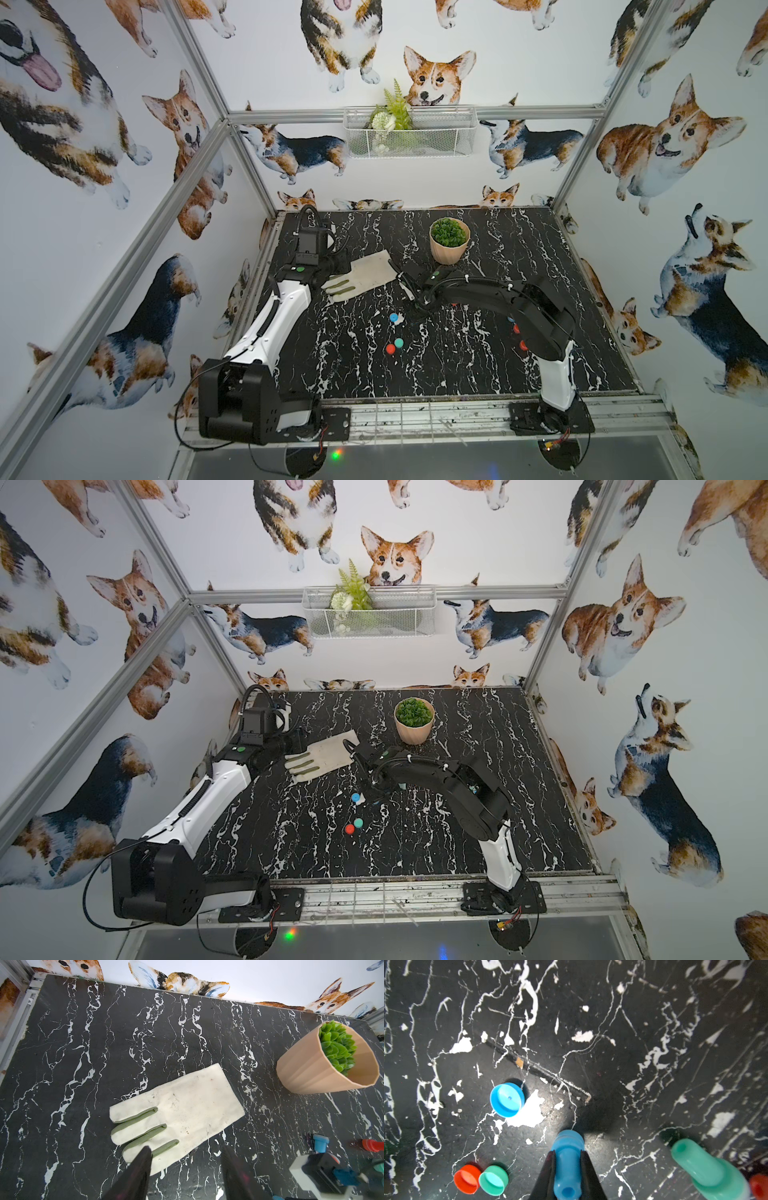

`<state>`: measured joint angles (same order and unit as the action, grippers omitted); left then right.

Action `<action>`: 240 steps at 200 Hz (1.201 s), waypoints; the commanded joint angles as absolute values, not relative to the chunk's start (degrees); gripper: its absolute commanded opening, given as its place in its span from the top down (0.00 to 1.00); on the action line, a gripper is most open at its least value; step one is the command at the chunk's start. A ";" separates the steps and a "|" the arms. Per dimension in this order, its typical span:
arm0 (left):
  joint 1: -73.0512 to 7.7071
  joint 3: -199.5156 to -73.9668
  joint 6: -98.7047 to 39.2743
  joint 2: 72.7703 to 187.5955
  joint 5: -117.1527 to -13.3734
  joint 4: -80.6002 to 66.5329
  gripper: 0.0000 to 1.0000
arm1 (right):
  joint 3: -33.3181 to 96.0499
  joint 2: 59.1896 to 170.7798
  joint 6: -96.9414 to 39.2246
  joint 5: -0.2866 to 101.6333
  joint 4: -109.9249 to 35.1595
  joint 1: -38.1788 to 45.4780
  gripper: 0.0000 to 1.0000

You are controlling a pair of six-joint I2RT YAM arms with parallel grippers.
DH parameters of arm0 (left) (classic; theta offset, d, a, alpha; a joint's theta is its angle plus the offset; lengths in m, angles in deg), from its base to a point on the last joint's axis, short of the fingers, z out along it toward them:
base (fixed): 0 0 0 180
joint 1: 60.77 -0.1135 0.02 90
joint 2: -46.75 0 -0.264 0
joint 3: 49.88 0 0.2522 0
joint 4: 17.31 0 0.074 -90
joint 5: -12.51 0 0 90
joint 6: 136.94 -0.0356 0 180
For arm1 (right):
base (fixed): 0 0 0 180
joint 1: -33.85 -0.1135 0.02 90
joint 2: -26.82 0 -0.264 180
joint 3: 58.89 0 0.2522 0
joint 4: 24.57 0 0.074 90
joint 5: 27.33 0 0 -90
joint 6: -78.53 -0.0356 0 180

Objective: Close the stamp cap
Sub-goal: Close the cover of the stamp, then place the stamp at the center of the board.

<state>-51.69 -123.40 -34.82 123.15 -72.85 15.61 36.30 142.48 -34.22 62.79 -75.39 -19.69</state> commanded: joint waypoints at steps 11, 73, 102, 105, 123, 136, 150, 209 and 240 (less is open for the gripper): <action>-51.71 -123.68 -35.86 123.16 -73.15 14.73 0.43 | 33.55 145.85 -31.52 68.19 -81.90 -21.14 1.00; -51.67 -123.53 -35.95 122.85 -73.36 14.73 0.43 | 32.37 148.55 -30.11 68.01 -81.40 -23.10 1.00; -51.67 -123.53 -35.95 122.87 -73.36 14.73 0.43 | 33.98 146.76 -30.42 66.97 -82.31 -22.89 1.00; -51.69 -123.57 -35.95 122.87 -73.36 14.73 0.43 | 34.24 146.40 -30.57 66.75 -82.47 -22.80 1.00; -51.72 -123.58 -35.95 122.78 -73.36 14.65 0.43 | 35.29 143.02 -32.04 65.35 -83.15 -21.85 1.00; -51.67 -123.58 -35.95 122.78 -73.36 14.69 0.43 | 35.47 140.04 -33.25 64.54 -83.55 -20.69 1.00; -51.64 -123.51 -35.87 122.75 -73.36 14.64 0.43 | 35.08 136.63 -34.41 63.35 -83.73 -19.11 1.00; -51.67 -123.73 -35.86 122.95 -73.40 14.55 0.43 | 28.40 123.28 -36.52 63.47 -84.74 -10.56 1.00; -51.71 -123.75 -35.89 123.04 -73.36 14.58 0.43 | 23.86 118.77 -35.31 62.68 -84.41 -1.72 1.00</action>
